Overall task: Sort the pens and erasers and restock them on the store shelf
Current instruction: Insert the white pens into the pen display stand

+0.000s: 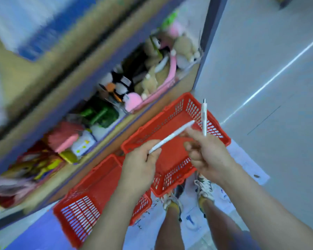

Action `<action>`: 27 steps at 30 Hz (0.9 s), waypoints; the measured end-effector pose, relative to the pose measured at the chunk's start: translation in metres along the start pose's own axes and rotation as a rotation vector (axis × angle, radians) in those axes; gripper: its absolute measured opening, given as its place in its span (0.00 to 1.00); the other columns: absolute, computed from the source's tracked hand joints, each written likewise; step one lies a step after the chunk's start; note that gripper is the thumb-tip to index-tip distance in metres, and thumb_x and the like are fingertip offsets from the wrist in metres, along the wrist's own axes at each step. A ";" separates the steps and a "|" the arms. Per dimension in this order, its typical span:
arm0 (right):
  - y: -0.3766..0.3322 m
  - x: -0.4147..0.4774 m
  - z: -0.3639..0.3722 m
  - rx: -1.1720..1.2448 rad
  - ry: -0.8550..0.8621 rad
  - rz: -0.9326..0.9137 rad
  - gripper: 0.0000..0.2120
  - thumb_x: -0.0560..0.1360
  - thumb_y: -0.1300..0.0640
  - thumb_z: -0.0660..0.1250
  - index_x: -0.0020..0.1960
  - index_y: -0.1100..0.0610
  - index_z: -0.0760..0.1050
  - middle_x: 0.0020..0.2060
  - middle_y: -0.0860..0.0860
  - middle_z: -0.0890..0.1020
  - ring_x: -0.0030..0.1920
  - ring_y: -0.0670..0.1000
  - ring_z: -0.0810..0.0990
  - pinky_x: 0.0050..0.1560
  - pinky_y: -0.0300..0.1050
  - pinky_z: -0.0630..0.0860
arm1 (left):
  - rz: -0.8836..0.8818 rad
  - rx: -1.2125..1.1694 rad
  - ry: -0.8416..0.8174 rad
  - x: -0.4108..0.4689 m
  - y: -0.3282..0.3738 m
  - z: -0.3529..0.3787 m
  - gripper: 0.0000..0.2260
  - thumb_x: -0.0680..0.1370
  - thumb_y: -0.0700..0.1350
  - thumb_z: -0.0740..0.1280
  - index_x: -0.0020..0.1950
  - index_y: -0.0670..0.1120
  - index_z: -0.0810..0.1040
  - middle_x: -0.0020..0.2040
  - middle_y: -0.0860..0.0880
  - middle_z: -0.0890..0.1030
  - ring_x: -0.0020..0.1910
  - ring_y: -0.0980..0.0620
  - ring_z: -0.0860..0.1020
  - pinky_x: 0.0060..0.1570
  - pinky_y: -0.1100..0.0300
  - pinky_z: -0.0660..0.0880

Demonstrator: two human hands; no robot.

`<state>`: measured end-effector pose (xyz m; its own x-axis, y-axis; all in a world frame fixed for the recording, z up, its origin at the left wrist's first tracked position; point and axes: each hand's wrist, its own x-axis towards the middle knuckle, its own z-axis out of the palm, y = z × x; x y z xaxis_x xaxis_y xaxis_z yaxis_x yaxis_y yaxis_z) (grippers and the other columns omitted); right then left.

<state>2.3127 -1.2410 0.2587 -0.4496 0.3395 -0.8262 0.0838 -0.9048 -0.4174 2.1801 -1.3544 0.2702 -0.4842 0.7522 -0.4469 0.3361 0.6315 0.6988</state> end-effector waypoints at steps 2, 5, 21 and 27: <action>-0.023 -0.046 0.019 -0.106 -0.003 -0.075 0.08 0.78 0.60 0.62 0.42 0.59 0.78 0.28 0.52 0.75 0.17 0.42 0.56 0.19 0.28 0.52 | 0.015 -0.124 0.025 -0.028 0.040 -0.030 0.12 0.78 0.39 0.65 0.49 0.58 0.79 0.31 0.62 0.76 0.31 0.64 0.70 0.36 0.64 0.67; -0.059 -0.106 0.050 -0.146 -0.037 -0.113 0.08 0.76 0.63 0.60 0.41 0.59 0.75 0.28 0.53 0.78 0.17 0.42 0.56 0.20 0.28 0.51 | 0.044 -0.187 0.104 -0.068 0.090 -0.076 0.15 0.78 0.36 0.64 0.48 0.57 0.79 0.29 0.63 0.75 0.28 0.65 0.69 0.32 0.71 0.64; -0.114 -0.235 0.192 -0.342 -0.371 -0.389 0.09 0.79 0.62 0.62 0.49 0.65 0.78 0.31 0.55 0.79 0.19 0.43 0.57 0.19 0.31 0.54 | -0.013 -0.747 0.495 -0.188 0.198 -0.244 0.03 0.76 0.38 0.65 0.47 0.41 0.78 0.32 0.44 0.80 0.30 0.53 0.77 0.33 0.62 0.77; -0.108 -0.234 0.237 -0.347 -0.386 -0.383 0.04 0.78 0.62 0.63 0.48 0.61 0.76 0.31 0.55 0.79 0.19 0.43 0.57 0.19 0.31 0.54 | 0.047 -0.680 0.652 -0.192 0.185 -0.300 0.02 0.74 0.36 0.69 0.45 0.41 0.81 0.31 0.47 0.81 0.30 0.53 0.79 0.35 0.62 0.79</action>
<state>2.1986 -1.2837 0.5867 -0.7870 0.4467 -0.4255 0.1072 -0.5802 -0.8074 2.0928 -1.4380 0.6528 -0.9079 0.3904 -0.1529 -0.0770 0.2033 0.9761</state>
